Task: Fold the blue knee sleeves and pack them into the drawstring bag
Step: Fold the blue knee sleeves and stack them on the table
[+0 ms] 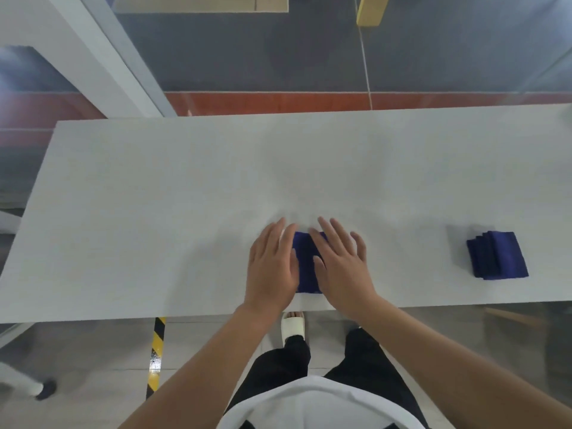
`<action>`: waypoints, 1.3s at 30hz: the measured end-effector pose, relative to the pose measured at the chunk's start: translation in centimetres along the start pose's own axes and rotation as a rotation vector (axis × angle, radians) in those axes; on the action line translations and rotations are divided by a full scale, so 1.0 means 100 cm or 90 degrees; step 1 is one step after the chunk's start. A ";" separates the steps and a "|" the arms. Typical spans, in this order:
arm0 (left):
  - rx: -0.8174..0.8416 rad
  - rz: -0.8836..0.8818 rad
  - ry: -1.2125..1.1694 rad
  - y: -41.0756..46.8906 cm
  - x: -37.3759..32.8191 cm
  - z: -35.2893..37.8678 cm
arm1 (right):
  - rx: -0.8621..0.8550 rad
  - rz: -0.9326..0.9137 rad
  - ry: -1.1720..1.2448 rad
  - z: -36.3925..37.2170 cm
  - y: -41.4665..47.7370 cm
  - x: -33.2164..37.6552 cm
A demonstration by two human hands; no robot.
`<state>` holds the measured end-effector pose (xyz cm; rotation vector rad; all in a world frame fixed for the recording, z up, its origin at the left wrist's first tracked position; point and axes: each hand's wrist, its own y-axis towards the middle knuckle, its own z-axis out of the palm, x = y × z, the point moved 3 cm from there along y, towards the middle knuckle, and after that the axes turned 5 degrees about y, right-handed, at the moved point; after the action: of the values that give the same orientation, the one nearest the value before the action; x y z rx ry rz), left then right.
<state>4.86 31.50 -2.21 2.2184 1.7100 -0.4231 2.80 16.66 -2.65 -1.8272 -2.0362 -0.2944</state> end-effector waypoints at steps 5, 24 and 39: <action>0.200 0.007 0.151 -0.002 0.017 0.037 | 0.130 0.021 -0.110 0.028 -0.005 -0.022; 0.128 -0.288 -0.323 -0.010 0.017 0.017 | 0.046 0.185 0.307 0.011 -0.014 -0.027; 0.246 -0.381 -0.497 0.010 -0.105 0.050 | 0.019 0.468 0.639 -0.052 -0.054 -0.115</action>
<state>3.02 20.03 -2.36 1.3397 1.8508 -1.6169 -0.90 3.46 -2.20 -1.7261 -0.6559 -0.7472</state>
